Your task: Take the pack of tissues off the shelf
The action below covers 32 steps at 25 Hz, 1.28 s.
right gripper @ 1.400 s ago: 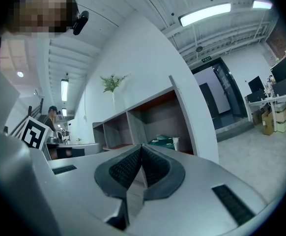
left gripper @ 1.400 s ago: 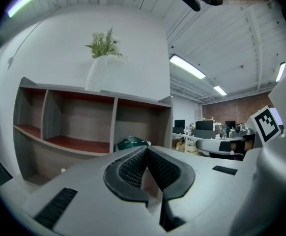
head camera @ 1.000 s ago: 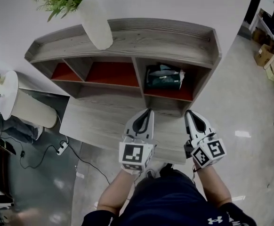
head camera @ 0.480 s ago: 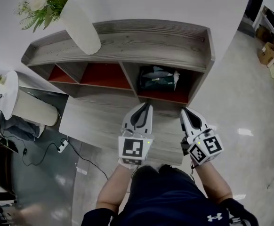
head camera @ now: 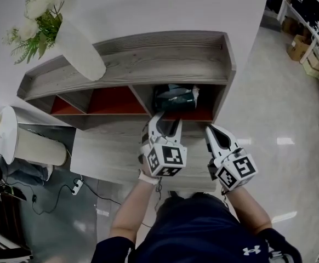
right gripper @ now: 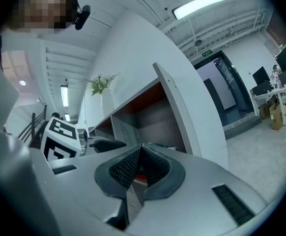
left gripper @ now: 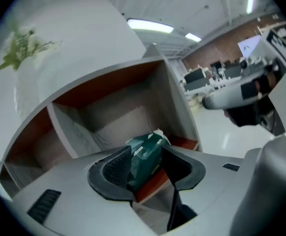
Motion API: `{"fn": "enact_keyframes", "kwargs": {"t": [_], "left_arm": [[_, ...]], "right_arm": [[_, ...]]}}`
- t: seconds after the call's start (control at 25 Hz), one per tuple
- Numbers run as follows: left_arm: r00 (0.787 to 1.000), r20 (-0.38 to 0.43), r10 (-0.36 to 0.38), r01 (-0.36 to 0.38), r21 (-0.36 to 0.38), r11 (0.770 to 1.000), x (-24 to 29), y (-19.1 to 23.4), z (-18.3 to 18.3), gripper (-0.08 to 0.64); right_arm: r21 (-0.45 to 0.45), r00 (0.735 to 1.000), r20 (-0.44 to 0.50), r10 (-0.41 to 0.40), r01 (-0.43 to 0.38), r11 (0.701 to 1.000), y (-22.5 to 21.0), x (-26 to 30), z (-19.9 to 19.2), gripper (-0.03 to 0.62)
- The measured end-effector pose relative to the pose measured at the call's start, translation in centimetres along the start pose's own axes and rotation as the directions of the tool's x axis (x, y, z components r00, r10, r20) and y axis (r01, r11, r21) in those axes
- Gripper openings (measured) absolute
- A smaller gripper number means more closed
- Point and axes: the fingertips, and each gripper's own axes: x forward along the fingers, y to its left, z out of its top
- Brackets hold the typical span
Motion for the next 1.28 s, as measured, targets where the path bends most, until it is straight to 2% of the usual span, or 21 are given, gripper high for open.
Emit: {"fn": "enact_keyframes", "kwargs": {"t": [0.08,0.16,0.4,0.52,0.64,0.72,0.84,0.92,1.08,1.2,1.28], "left_arm": [[0.999,-0.041,-0.008,0.013,0.134,0.991,1.5,-0.5,-0.4,0.218],[0.998,-0.064,-0.029,0.042,0.216,0.975,2.9,-1.1,-0.7,0.264],[0.988,-0.130,-0.089,0.124,0.300,0.946,6.2,-1.5,-1.3,0.305],[0.971,-0.200,-0.134,0.199,0.352,0.915,7.6,-2.4,-2.1,0.318],[0.962,-0.247,-0.114,0.214,0.427,0.878,9.1,-2.3,-2.6,0.318],[0.954,-0.282,-0.101,0.221,0.437,0.872,10.2,-2.1,-3.3,0.316],[0.939,-0.321,-0.120,0.245,0.386,0.889,11.3,-1.9,-4.1,0.313],[0.933,-0.327,-0.149,0.271,0.369,0.889,11.3,-2.1,-4.2,0.287],[0.934,-0.319,-0.160,0.294,0.434,0.852,11.1,-3.3,-4.6,0.182],[0.939,-0.307,-0.155,0.289,0.461,0.839,10.9,-3.6,-4.9,0.164],[0.940,-0.295,-0.169,0.301,0.490,0.818,10.6,-3.9,-4.9,0.147]], "right_arm": [[-0.003,1.000,0.000,-0.023,0.023,1.000,-0.2,-0.1,-0.1,0.012],[0.001,0.998,-0.001,-0.055,0.055,0.998,-0.6,-0.4,-0.3,0.012],[0.005,0.989,0.005,-0.148,0.148,0.989,-2.0,-2.2,-0.3,0.012],[-0.003,0.984,0.014,-0.179,0.179,0.984,-2.3,-3.1,0.1,0.012],[-0.004,0.979,0.022,-0.204,0.204,0.979,-2.8,-3.5,0.2,0.012],[0.005,0.975,0.021,-0.220,0.220,0.976,-3.0,-3.8,-0.1,0.012],[0.017,0.972,0.014,-0.234,0.233,0.972,-3.0,-4.1,-0.6,0.011],[0.027,0.972,0.012,-0.235,0.235,0.972,-3.0,-4.1,-0.8,0.012],[0.039,0.973,0.003,-0.231,0.230,0.972,-2.8,-4.0,-1.5,0.012],[0.043,0.974,-0.008,-0.227,0.227,0.973,-2.5,-3.9,-2.1,0.012],[0.046,0.974,-0.018,-0.227,0.227,0.973,-2.5,-3.9,-2.6,0.012]]}}
